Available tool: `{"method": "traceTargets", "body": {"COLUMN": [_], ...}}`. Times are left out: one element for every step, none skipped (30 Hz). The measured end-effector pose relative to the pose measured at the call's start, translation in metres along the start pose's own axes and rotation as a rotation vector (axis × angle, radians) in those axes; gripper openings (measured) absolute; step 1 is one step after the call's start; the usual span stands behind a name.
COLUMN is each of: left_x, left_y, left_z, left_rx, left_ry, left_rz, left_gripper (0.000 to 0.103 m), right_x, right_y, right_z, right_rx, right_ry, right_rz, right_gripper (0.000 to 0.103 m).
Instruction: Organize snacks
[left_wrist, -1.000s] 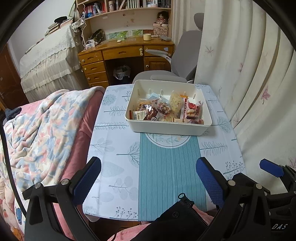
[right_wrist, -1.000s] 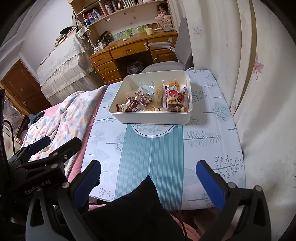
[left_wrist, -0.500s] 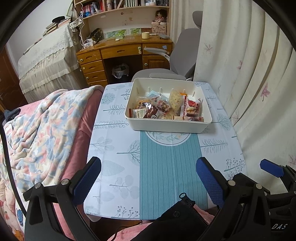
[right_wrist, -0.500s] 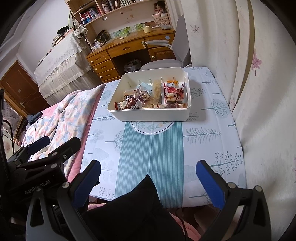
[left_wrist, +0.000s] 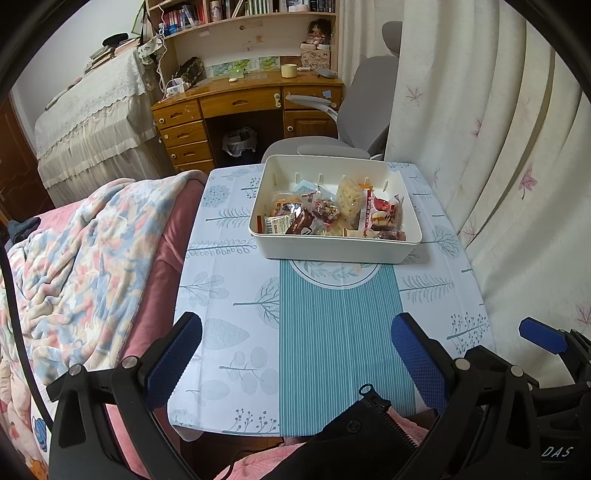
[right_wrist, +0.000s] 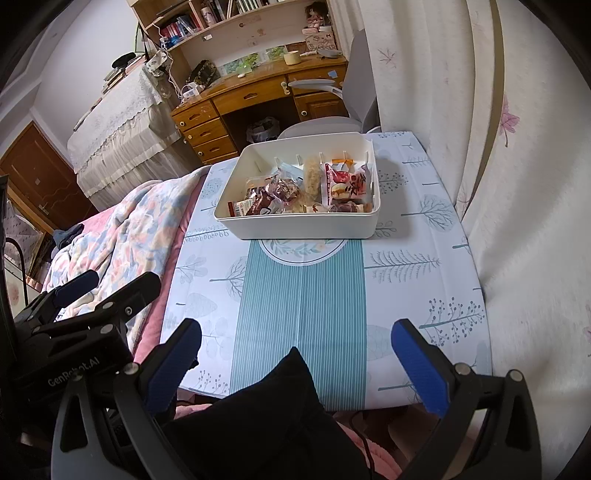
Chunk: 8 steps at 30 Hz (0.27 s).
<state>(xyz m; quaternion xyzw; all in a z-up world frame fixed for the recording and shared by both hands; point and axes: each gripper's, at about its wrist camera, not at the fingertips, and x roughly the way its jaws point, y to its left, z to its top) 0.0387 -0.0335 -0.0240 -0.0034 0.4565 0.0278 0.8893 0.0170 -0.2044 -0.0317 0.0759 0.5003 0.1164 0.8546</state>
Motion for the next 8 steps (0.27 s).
{"method": "traceTargets", "body": {"left_x": [-0.0003, 0.0001, -0.0002, -0.0003, -0.0002, 0.0004, 0.0000, -0.0002], "left_y": [-0.0006, -0.0003, -0.0007, -0.0010, -0.0010, -0.0003, -0.0011, -0.0012], "left_z": [0.0003, 0.0001, 0.0003, 0.0003, 0.0005, 0.0002, 0.0003, 0.0004], "left_rx": [-0.001, 0.000, -0.001, -0.001, -0.001, -0.001, -0.001, -0.001], "left_ry": [0.001, 0.001, 0.001, 0.001, 0.001, 0.001, 0.001, 0.001], "left_rz": [0.000, 0.000, 0.000, 0.001, 0.001, 0.000, 0.001, 0.001], "left_gripper": [0.102, 0.102, 0.102, 0.102, 0.102, 0.102, 0.102, 0.102], "right_x": [0.0000, 0.0000, -0.0002, 0.0000, -0.0001, 0.0000, -0.0001, 0.0000], "right_y": [0.0000, -0.0001, 0.0003, -0.0002, -0.0002, -0.0003, 0.0004, -0.0002], "right_z": [0.0000, 0.0000, -0.0005, 0.0001, 0.0000, 0.0002, -0.0008, 0.0001], "right_rx": [0.000, 0.000, 0.000, 0.000, -0.001, 0.000, 0.000, -0.001], "right_ry": [0.000, 0.000, 0.000, 0.000, 0.000, 0.001, 0.001, 0.001], "right_rz": [0.000, 0.000, 0.000, 0.000, 0.001, 0.001, 0.000, 0.001], "right_gripper": [0.103, 0.103, 0.103, 0.103, 0.103, 0.103, 0.103, 0.103]}}
